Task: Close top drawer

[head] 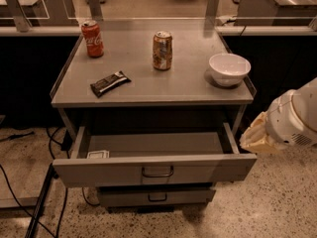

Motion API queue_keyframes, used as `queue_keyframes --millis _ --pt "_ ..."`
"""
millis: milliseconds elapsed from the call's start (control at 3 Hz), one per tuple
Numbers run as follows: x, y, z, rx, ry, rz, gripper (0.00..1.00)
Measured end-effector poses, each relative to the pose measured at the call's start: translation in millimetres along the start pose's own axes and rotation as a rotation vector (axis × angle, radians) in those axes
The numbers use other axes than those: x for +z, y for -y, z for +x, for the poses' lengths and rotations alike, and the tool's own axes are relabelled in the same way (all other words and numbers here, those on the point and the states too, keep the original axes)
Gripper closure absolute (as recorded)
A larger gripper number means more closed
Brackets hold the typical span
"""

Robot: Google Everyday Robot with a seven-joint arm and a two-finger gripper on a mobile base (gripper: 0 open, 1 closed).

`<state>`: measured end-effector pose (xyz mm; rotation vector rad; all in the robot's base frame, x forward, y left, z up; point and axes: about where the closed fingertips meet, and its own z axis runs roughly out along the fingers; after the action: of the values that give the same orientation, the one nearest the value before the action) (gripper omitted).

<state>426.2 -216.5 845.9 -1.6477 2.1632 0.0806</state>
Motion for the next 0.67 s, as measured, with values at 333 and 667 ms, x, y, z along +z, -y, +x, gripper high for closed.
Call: queue_keyframes --millis 333,667 --pt "0 0 0 -0.001 -0.001 0.001 1.0" --pt "19 -10 18 -0.014 -0.016 -0.005 1.0"
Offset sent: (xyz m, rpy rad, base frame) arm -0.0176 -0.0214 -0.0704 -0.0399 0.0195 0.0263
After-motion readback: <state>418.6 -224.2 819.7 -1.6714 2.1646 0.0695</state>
